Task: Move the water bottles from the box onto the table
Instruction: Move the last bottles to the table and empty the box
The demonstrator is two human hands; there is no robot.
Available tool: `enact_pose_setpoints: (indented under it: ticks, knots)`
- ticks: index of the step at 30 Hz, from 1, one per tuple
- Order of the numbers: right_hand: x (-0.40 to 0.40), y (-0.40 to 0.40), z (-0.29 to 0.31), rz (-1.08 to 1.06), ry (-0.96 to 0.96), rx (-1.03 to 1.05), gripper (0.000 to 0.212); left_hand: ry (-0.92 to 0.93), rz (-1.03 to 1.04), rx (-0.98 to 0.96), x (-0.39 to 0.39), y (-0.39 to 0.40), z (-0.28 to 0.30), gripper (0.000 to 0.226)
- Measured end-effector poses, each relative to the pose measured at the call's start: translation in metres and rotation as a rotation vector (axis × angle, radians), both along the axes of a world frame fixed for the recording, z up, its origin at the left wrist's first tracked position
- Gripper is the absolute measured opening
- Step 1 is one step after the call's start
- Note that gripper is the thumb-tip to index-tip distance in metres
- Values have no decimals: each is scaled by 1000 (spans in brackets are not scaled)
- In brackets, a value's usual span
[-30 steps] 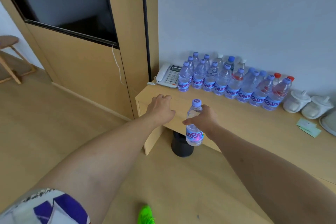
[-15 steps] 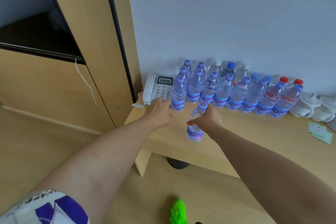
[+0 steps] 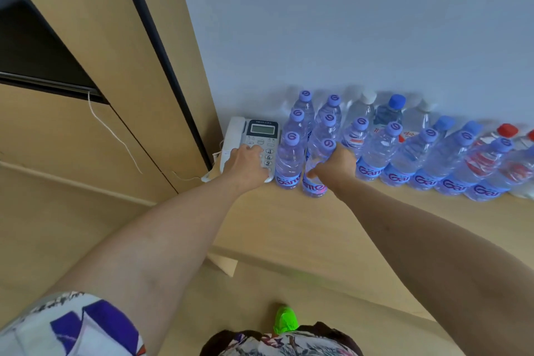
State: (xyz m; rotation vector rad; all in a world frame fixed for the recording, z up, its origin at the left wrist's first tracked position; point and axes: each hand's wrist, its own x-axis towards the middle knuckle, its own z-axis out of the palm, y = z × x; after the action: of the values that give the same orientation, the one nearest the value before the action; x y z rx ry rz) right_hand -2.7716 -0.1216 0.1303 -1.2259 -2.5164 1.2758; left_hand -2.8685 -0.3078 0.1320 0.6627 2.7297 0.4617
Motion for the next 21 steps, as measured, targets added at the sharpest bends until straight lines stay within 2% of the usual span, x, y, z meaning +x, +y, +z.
enact_pose_setpoints:
  ticks: [3,6,9,12,21]
  knots:
    - [-4,4,1,30,-18,48,84,-8,-32,-20,-12,7,-6,55]
    - [-1,9,6,62,-139,71,90,-4,-57,-11,-19,17,-6,54]
    - [1,9,10,50,-216,47,80,-20,-86,20,-20,20,-5,55]
    - [-1,6,9,4,-156,18,68,-25,-134,15,-21,17,-9,50]
    - [6,2,0,-90,-7,-107,72,-24,-132,-10,-24,5,-14,51]
